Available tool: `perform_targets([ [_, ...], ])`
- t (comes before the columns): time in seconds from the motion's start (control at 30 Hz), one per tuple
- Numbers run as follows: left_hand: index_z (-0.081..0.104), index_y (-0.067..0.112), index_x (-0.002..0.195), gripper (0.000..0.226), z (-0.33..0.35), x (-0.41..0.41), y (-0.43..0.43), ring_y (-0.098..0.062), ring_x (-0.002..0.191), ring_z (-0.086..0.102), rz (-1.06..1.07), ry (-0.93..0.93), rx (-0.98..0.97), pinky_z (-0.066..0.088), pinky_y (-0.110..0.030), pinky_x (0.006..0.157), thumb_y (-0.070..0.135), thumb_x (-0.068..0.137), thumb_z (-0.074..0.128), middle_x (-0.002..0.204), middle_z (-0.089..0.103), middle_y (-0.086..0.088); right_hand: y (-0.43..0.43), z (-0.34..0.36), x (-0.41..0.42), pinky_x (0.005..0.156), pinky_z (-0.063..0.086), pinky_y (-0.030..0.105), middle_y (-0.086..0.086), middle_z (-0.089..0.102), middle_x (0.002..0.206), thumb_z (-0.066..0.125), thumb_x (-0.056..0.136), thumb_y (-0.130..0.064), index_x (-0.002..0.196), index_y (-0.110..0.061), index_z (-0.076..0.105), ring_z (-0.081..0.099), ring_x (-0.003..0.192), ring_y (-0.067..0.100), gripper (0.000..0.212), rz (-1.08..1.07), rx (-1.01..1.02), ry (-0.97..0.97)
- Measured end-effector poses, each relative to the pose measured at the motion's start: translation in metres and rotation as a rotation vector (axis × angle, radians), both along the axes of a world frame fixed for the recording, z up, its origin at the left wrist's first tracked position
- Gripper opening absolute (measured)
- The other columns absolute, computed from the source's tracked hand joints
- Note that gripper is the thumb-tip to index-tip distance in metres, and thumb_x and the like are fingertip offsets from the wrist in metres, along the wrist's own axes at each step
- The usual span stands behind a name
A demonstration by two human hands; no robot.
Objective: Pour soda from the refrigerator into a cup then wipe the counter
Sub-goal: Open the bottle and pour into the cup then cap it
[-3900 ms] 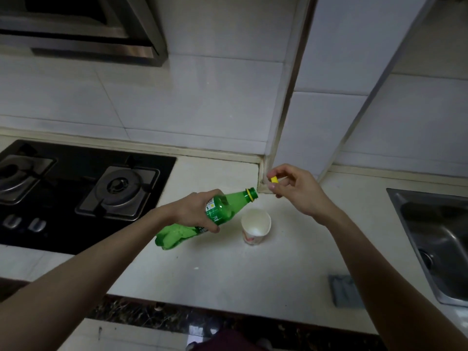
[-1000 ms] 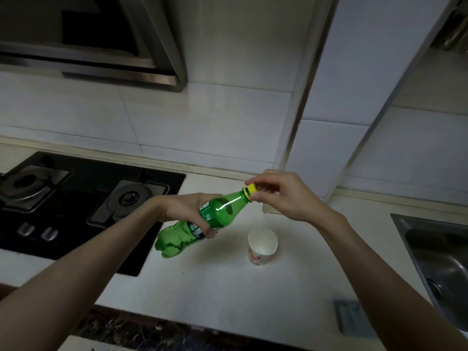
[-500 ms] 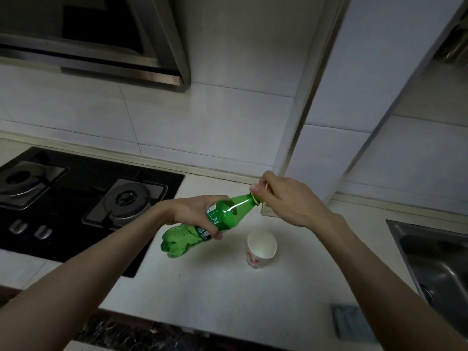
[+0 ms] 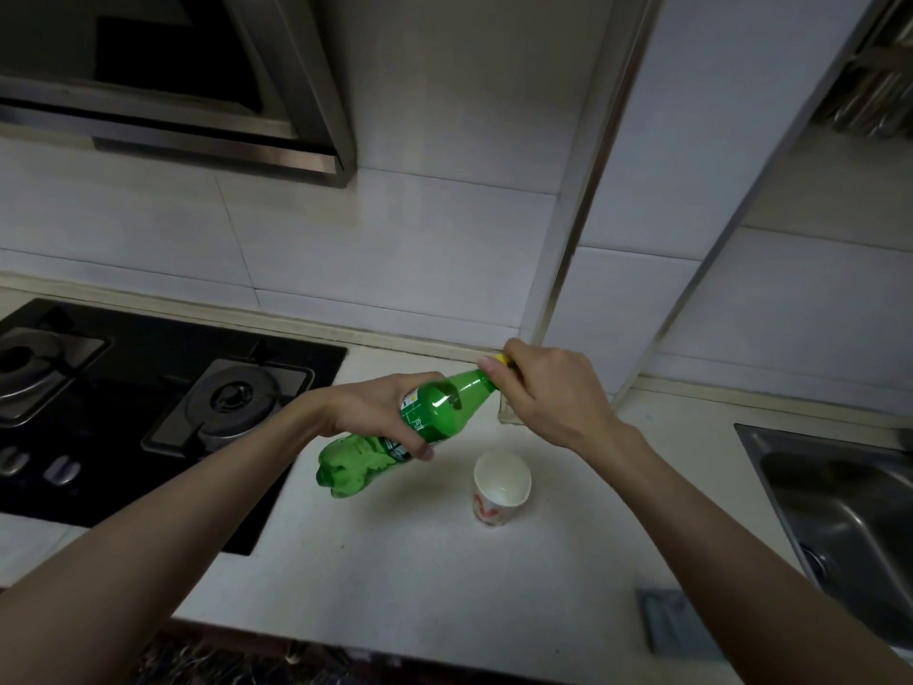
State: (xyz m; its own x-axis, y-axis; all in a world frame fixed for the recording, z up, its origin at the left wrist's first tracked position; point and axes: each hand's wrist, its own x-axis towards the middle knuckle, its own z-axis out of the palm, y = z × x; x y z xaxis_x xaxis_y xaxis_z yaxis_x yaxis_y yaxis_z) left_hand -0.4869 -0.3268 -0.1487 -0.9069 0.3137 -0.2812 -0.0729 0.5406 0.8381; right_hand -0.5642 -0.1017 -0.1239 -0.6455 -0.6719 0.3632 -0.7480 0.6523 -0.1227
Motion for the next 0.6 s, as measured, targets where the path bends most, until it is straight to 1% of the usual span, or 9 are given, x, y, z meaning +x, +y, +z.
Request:
perform_targets([
  [0.07,0.056,0.039,0.108,0.054,0.003,-0.002,0.003,-0.008,0.085,0.064,-0.009,0.028,-0.046,0.055,-0.034,0.076,0.017,0.067,0.085,0.095,0.065,0.008,0.0,-0.006,-0.002,0.054,0.045,0.035,-0.003,0.051,0.051,0.008,0.091,-0.07,0.063,-0.013,0.055,0.053,0.05,0.023,0.079,-0.041,-0.016,-0.039],
  [0.1,0.055,0.038,0.108,0.054,0.003,-0.003,0.005,-0.008,0.084,0.063,-0.005,0.044,-0.071,0.055,-0.034,0.076,0.019,0.067,0.085,0.095,0.064,0.007,-0.002,-0.008,-0.003,0.055,0.045,0.035,0.001,0.051,0.047,0.011,0.09,-0.071,0.056,-0.011,0.054,0.053,0.049,0.024,0.082,-0.096,-0.06,-0.116],
  [0.17,0.053,0.035,0.11,0.056,0.002,-0.005,0.008,-0.009,0.081,0.061,0.009,0.083,-0.132,0.055,-0.034,0.076,0.02,0.067,0.085,0.095,0.063,0.007,-0.004,-0.008,-0.001,0.057,0.046,0.034,0.003,0.044,0.039,0.024,0.092,-0.069,0.045,-0.01,0.042,0.051,0.043,0.024,0.077,-0.216,-0.195,-0.403],
  [0.23,0.052,0.034,0.112,0.059,0.001,-0.006,0.009,-0.012,0.084,0.062,0.0,0.112,-0.176,0.054,-0.034,0.077,0.021,0.066,0.085,0.097,0.063,0.006,-0.002,-0.004,0.002,0.065,0.049,0.035,0.002,0.045,0.037,0.024,0.091,-0.072,0.045,-0.013,0.039,0.053,0.039,0.02,0.076,-0.271,-0.227,-0.621],
  [0.27,0.052,0.035,0.113,0.059,0.0,-0.007,0.008,-0.015,0.088,0.063,-0.01,0.119,-0.175,0.055,-0.037,0.079,0.022,0.066,0.085,0.099,0.063,0.005,-0.001,-0.001,0.004,0.068,0.05,0.035,0.002,0.05,0.042,0.019,0.09,-0.074,0.049,-0.011,0.045,0.056,0.044,0.02,0.079,-0.281,-0.171,-0.613],
  [0.33,0.052,0.037,0.112,0.059,0.001,-0.007,0.008,-0.019,0.094,0.064,-0.022,0.118,-0.15,0.055,-0.04,0.081,0.022,0.066,0.086,0.102,0.063,0.004,0.003,0.003,0.006,0.067,0.049,0.036,0.001,0.055,0.054,0.012,0.091,-0.072,0.061,-0.01,0.053,0.058,0.056,0.023,0.08,-0.248,-0.054,-0.318],
  [0.4,0.053,0.037,0.112,0.057,0.004,-0.007,0.01,-0.017,0.094,0.064,-0.033,0.1,-0.103,0.055,-0.038,0.081,0.019,0.068,0.085,0.102,0.064,0.005,0.005,0.007,0.007,0.057,0.046,0.034,-0.004,0.05,0.054,0.015,0.094,-0.063,0.063,-0.014,0.049,0.055,0.053,0.024,0.067,-0.16,-0.036,-0.022],
  [0.5,0.055,0.035,0.113,0.057,0.006,-0.008,0.015,-0.014,0.095,0.063,-0.063,0.084,-0.059,0.054,-0.038,0.083,0.017,0.068,0.086,0.102,0.064,0.006,0.009,0.004,0.002,0.043,0.036,0.031,-0.003,0.048,0.048,0.026,0.098,-0.045,0.057,-0.016,0.049,0.048,0.042,0.023,0.056,0.007,-0.091,0.144],
  [0.6,0.055,0.034,0.115,0.059,0.006,-0.009,0.019,-0.014,0.1,0.063,-0.086,0.08,-0.065,0.053,-0.037,0.087,0.017,0.068,0.087,0.105,0.064,0.007,0.014,-0.002,-0.004,0.041,0.03,0.028,0.0,0.048,0.044,0.031,0.098,-0.036,0.052,-0.015,0.051,0.043,0.037,0.021,0.054,0.057,-0.089,0.221],
])
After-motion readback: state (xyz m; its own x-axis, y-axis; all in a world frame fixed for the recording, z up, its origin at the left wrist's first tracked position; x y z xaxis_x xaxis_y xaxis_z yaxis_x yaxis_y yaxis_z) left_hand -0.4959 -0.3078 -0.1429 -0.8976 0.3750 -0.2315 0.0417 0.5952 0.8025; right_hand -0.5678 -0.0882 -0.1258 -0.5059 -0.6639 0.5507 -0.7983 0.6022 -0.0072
